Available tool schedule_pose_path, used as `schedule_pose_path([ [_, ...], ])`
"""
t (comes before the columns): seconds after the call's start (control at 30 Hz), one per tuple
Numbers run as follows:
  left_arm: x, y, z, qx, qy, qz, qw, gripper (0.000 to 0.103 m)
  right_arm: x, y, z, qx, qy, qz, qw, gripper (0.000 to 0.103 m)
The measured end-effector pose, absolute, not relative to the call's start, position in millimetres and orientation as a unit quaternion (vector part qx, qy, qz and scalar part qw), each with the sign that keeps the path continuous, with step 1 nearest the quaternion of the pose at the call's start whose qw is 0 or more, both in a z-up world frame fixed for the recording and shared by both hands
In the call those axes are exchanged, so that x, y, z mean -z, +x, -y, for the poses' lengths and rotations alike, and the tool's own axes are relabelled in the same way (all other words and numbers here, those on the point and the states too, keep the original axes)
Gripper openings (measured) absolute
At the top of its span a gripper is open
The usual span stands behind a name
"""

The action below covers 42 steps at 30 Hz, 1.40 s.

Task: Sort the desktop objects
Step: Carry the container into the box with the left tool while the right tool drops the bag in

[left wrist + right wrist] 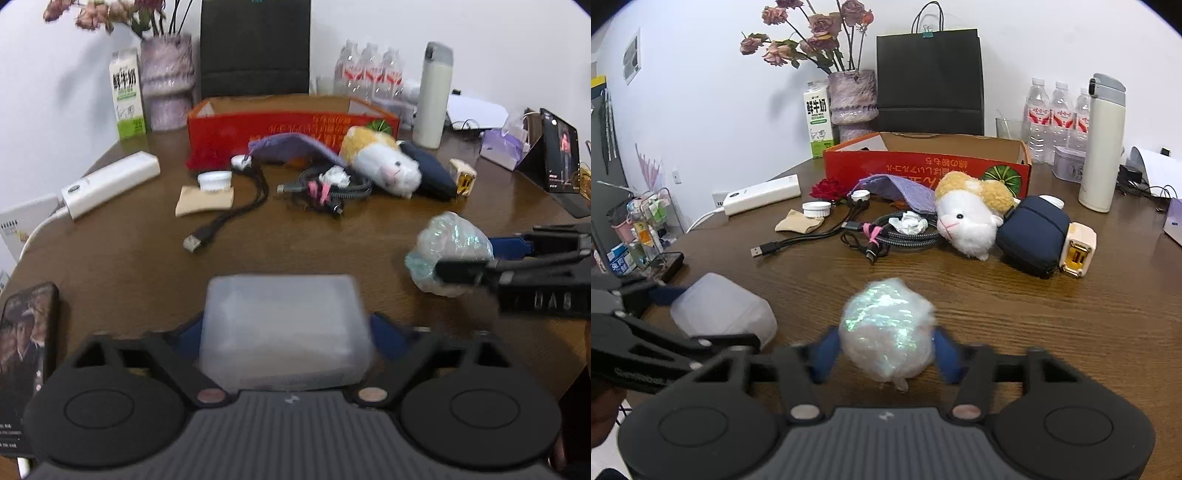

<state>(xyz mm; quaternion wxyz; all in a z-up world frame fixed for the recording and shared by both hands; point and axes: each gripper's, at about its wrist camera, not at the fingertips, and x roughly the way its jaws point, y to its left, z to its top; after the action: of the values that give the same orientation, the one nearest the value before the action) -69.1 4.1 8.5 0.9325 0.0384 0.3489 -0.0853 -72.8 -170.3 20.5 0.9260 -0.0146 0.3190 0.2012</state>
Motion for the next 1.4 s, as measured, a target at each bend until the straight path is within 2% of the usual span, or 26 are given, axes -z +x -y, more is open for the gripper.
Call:
schedule_pose_path([
  [0.03, -9, -69, -5, 0.087, 0.038, -0.348, 0.933, 0.083, -22, -71, 170, -0.203, -0.011, -0.318, 0.926, 0.027],
  [0.17, -48, -52, -13, 0.093, 0.02, -0.302, 0.948, 0.083, -55, -54, 176, -0.221, 0.018, -0.272, 0.936, 0.024],
  [0.33, -134, 46, -21, 0.094, 0.029, -0.233, 0.968, 0.083, -125, 29, 170, -0.186, -0.022, -0.188, 0.964, 0.024],
  [0.5, -149, 214, -8, 0.048, 0.054, -0.26, 0.963, 0.083, -144, 209, 157, -0.165, 0.008, -0.271, 0.948, 0.024],
  [0.6, -120, 304, -8, 0.047, 0.05, -0.298, 0.952, 0.083, -109, 296, 146, -0.145, 0.022, -0.339, 0.929, 0.024],
  [0.7, -81, 359, -19, 0.024, 0.031, -0.35, 0.936, 0.083, -70, 346, 140, -0.145, 0.042, -0.374, 0.915, 0.024],
  [0.8, -57, 368, -25, 0.012, 0.016, -0.397, 0.918, 0.084, -52, 371, 136, -0.172, 0.05, -0.392, 0.902, 0.024],
  [0.87, -59, 360, -16, 0.005, 0.056, -0.387, 0.92, 0.084, -54, 379, 129, -0.175, 0.024, -0.393, 0.902, 0.026],
  [0.93, -62, 360, -9, -0.008, 0.096, -0.374, 0.922, 0.084, -55, 388, 118, -0.18, 0.002, -0.402, 0.898, 0.039],
  [1.03, -67, 366, -11, -0.025, 0.099, -0.356, 0.929, 0.083, -59, 408, 107, -0.187, 0.011, -0.414, 0.891, 0.048],
  [1.1, -73, 371, -20, -0.038, 0.072, -0.365, 0.927, 0.094, -62, 415, 106, -0.195, 0.021, -0.415, 0.889, 0.055],
  [1.13, -77, 366, -26, -0.042, 0.053, -0.362, 0.93, 0.094, -65, 413, 112, -0.201, 0.037, -0.41, 0.889, 0.056],
  [1.27, -109, 324, -43, -0.037, 0.01, -0.322, 0.946, 0.099, -82, 375, 143, -0.252, 0.107, -0.375, 0.885, 0.065],
  [1.4, -134, 248, -40, -0.043, -0.002, -0.296, 0.954, 0.103, -105, 304, 157, -0.191, 0.069, -0.35, 0.914, 0.066],
])
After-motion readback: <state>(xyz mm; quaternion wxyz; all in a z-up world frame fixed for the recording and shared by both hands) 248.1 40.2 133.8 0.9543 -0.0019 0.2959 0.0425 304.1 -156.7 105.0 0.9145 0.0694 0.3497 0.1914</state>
